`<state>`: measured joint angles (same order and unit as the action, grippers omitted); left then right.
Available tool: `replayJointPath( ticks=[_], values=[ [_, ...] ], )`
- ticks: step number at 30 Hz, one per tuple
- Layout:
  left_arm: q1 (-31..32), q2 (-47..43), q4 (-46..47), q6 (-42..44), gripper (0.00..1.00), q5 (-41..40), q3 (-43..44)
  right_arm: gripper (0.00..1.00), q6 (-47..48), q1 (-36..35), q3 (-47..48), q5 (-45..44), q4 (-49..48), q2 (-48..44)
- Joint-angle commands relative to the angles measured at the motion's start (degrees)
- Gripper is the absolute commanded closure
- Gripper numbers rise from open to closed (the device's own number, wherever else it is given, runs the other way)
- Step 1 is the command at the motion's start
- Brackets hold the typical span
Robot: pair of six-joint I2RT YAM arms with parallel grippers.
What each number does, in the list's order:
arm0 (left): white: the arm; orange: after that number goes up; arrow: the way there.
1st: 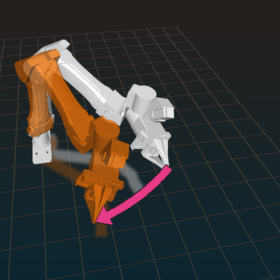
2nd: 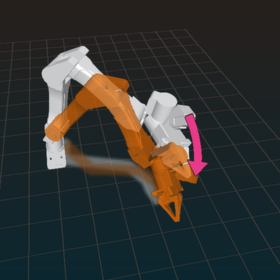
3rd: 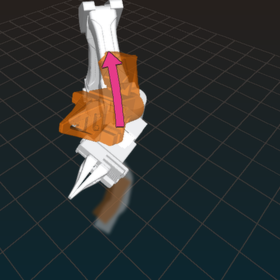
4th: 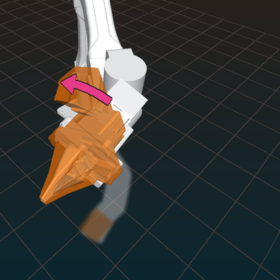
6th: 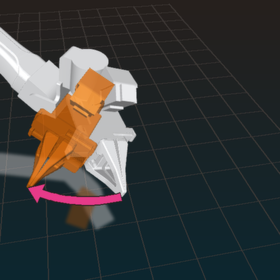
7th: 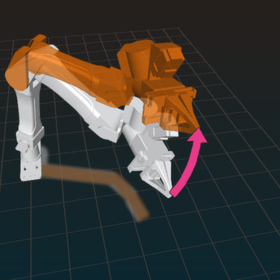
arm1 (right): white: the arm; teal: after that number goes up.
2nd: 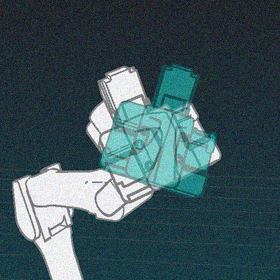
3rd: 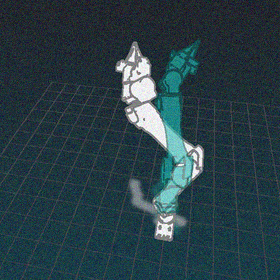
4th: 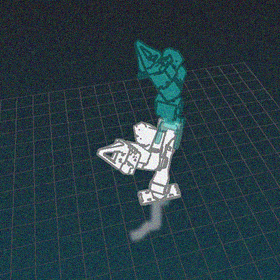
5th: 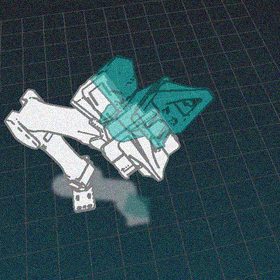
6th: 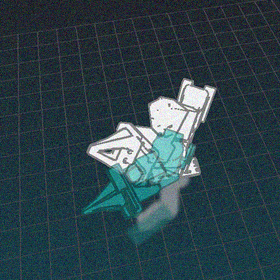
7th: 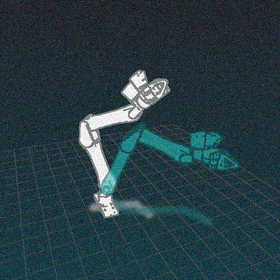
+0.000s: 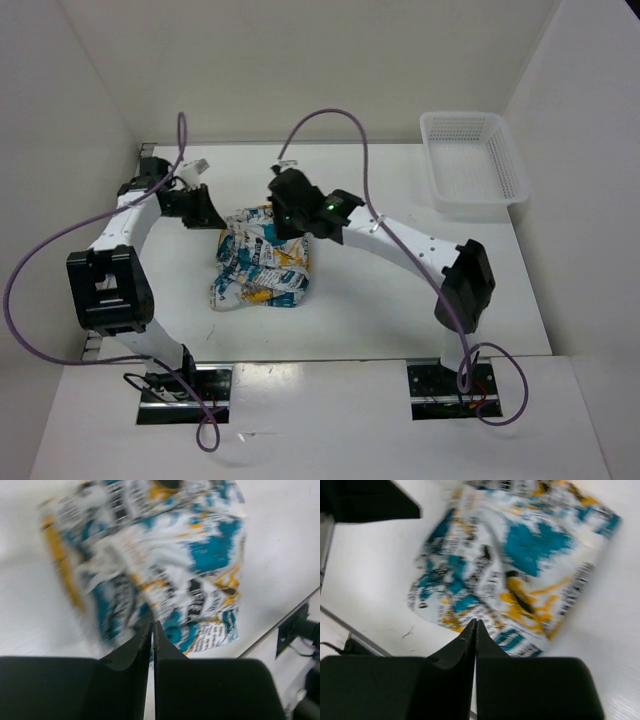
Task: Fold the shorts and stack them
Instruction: Fold the shorts
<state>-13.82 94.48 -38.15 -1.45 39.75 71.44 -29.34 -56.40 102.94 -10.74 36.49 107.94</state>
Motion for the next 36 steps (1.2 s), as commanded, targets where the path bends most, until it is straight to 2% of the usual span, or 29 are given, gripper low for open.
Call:
replayJointPath(
  ticks=[1, 5, 7, 8, 13, 18, 20, 25, 29, 33, 36],
  values=[
    [8.00, 0.53, 0.35, 1.45, 0.90, -0.36, 5.03, 0.98, -6.08, 6.74, -9.67, 7.39, -7.13, -3.87],
    [11.26, 4.65, 2.30, 1.45, 0.84, 3.23, 4.50, 0.97, -5.46, 6.74, -9.95, 10.21, -3.80, -1.07],
    [12.68, 7.91, 2.29, 1.45, 0.83, 2.71, 3.63, 0.97, -4.85, 6.74, -9.95, 12.67, -3.27, 0.25],
    [13.20, 9.31, 2.90, 1.45, 0.83, 0.01, 2.84, 0.97, -4.32, 6.74, -11.25, 13.46, -3.27, 1.38],
    [10.23, 11.61, 5.02, 1.45, 0.86, -3.80, -4.80, 0.97, -4.93, 6.74, -19.15, 13.99, -7.39, 3.86],
    [9.69, 12.84, 6.77, 1.45, 0.87, -6.00, -7.81, 1.00, -4.94, 6.74, -21.28, 12.33, -9.16, 8.77],
    [9.69, 13.37, 7.39, 1.45, 0.87, -6.00, -8.42, 1.00, -4.33, 6.74, -19.97, 10.66, -7.23, 9.30],
    [9.69, 12.32, 7.39, 1.45, 0.87, -4.86, -8.42, 1.00, -4.32, 6.13, -18.04, 8.55, -5.30, 1.33],
    [9.69, 10.29, 6.33, 1.45, 0.87, -2.57, -7.11, 1.00, -4.93, 7.18, -14.09, 6.17, -4.76, -0.19],
    [9.69, 7.48, 3.27, 1.45, 0.87, -1.08, -4.03, 1.00, -4.41, 10.07, -5.93, 6.17, -4.76, 5.25],
    [9.69, 6.16, 2.03, 1.45, 0.86, 0.85, -2.62, 1.00, -3.71, 11.57, 0.58, 7.22, -4.15, 12.63]
  ],
)
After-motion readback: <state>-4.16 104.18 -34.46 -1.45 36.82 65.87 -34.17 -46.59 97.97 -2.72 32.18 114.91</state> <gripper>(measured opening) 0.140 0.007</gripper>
